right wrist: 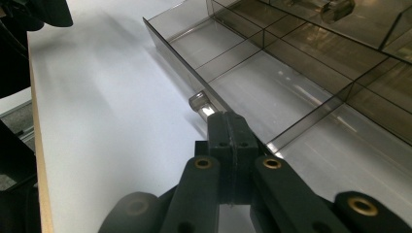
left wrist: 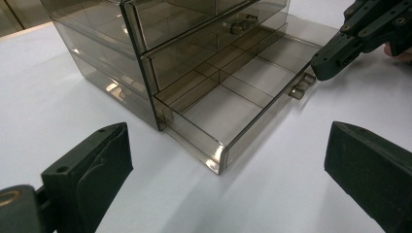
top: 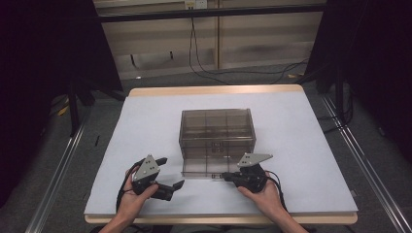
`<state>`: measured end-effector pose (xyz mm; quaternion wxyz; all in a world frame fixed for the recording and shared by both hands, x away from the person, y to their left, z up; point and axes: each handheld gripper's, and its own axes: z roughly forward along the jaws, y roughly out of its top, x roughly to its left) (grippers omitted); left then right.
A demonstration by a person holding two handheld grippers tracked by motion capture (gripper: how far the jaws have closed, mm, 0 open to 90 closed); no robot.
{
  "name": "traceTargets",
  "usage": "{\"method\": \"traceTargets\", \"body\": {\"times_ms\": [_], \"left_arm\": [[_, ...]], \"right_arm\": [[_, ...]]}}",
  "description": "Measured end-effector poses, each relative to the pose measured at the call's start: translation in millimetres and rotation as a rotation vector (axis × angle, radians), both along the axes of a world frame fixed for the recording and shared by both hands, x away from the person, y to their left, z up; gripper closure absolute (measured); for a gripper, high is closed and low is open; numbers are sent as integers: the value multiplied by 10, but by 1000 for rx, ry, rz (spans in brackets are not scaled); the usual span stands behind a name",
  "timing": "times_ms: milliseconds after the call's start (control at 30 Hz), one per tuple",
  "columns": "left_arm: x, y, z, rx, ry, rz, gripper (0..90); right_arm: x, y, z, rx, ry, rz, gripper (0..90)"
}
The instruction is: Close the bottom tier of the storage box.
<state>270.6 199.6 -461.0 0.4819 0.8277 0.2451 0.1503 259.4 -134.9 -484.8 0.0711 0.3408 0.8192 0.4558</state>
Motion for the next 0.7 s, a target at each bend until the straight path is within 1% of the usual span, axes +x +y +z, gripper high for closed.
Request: {"method": "traceTargets", "body": {"times_ms": [167,267,500,600,700], "left_arm": [[0,3,2,2,0,1,32],[-1,5,3,3,-1,-1,32],[-2,6,6,6,-1,3,33],[1,2,1,1,2,-2,32],[-1,5,3,3,0,-3,33]], "right_arm": [[0,-3,1,-2,0,-2,900],[4,-19,5,-1,1,-20,900],[12,-30,4,0,0,-26,900],[18,-35,3,-3,-2,-22,900],[22,-44,1,-6,-3,-32,900]]}}
